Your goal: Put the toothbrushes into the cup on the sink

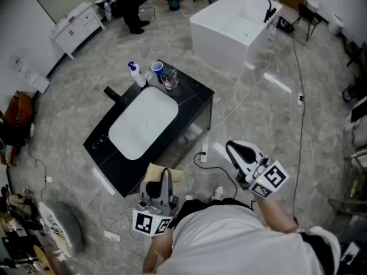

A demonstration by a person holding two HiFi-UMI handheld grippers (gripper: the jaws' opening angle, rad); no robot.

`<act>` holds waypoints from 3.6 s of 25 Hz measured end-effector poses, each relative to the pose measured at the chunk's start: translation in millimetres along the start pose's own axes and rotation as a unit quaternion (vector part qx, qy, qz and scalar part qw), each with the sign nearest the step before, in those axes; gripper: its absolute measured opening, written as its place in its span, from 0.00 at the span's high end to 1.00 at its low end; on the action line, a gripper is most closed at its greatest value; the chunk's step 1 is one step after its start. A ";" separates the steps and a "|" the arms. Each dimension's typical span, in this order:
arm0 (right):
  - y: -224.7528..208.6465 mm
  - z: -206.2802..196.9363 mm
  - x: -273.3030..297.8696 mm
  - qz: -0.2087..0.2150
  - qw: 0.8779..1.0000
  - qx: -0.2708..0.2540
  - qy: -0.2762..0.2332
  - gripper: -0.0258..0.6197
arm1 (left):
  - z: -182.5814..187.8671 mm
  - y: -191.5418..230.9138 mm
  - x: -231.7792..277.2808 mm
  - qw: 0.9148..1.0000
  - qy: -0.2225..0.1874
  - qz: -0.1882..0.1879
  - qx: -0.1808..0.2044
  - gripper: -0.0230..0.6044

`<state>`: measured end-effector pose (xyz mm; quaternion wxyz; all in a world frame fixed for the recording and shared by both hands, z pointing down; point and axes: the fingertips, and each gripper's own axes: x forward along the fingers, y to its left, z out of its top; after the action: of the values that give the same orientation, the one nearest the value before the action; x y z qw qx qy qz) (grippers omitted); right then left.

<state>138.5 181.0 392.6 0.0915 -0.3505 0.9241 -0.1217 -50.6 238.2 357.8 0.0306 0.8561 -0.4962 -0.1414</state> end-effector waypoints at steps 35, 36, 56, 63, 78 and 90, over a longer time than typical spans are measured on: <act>-32.8 -6.4 47.5 0.035 0.999 -0.008 0.039 0.89 | -21.6 61.6 70.9 1.000 -0.017 0.013 -0.020 0.90; -33.2 -4.2 54.7 0.035 0.998 -0.010 0.043 0.89 | -20.9 70.5 77.7 1.000 -0.022 0.010 -0.020 0.90; -64.5 5.8 184.9 0.020 0.998 -0.027 0.061 0.89 | -42.6 168.6 143.4 0.991 -0.028 -0.022 -0.128 0.90; -101.0 18.7 219.5 0.071 0.996 -0.028 0.046 0.89 | -41.3 182.6 180.9 0.994 -0.047 0.014 -0.098 0.90; -175.5 38.2 247.7 0.120 0.992 0.006 0.049 0.89 | -30.1 233.1 276.7 0.995 -0.061 0.074 0.002 0.90; -193.5 6.1 217.4 0.085 0.990 0.021 0.113 0.89 | -117.7 328.2 344.5 0.994 -0.036 0.100 -0.021 0.90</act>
<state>100.8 -105.9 424.5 0.0037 -0.2531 0.9520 -0.1721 -133.4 -233.8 460.9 0.0447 0.7959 -0.5768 -0.1784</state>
